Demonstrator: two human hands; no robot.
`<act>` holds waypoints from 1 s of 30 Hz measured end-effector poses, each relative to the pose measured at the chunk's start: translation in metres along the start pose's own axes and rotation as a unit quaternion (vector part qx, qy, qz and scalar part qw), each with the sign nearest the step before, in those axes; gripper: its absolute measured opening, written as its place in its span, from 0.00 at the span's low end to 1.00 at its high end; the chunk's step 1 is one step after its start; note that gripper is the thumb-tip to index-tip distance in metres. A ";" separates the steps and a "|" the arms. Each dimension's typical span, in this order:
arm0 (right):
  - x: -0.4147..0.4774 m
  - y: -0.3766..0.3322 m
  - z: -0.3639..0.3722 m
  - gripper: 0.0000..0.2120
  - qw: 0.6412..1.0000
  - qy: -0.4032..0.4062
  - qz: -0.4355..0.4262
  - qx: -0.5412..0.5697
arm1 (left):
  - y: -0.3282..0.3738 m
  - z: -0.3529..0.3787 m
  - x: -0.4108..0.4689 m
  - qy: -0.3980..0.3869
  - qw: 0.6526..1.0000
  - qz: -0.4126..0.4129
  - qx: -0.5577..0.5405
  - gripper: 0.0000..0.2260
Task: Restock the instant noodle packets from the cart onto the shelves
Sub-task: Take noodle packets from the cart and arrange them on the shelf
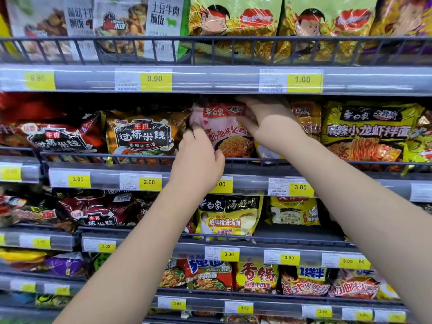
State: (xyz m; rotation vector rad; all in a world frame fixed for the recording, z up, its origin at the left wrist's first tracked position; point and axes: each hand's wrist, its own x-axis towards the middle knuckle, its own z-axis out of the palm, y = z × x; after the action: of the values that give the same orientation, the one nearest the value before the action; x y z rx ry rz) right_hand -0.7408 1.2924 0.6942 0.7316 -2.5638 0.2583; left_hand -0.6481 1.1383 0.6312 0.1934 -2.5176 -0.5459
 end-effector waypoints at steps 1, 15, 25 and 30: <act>-0.001 0.001 -0.001 0.25 1.000 -0.001 -0.004 0.003 | 0.000 0.001 -0.002 0.003 1.000 0.003 0.002 0.29; -0.042 0.030 -0.015 0.29 0.997 0.079 0.001 -0.017 | 0.007 -0.004 -0.025 0.032 0.999 0.030 -0.010 0.30; -0.086 0.097 -0.041 0.30 0.994 0.075 0.070 -0.027 | 0.056 0.015 -0.025 -0.024 0.984 0.128 -0.119 0.26; -0.084 0.102 -0.049 0.32 0.996 0.030 0.069 -0.051 | 0.077 0.024 -0.017 -0.062 0.989 0.105 -0.086 0.24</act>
State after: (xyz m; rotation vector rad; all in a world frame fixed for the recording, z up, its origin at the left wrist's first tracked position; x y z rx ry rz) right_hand -0.7139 1.4306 0.6920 0.5038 -2.5523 0.1895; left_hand -0.6484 1.2204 0.6364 -0.1748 -2.5523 -0.7031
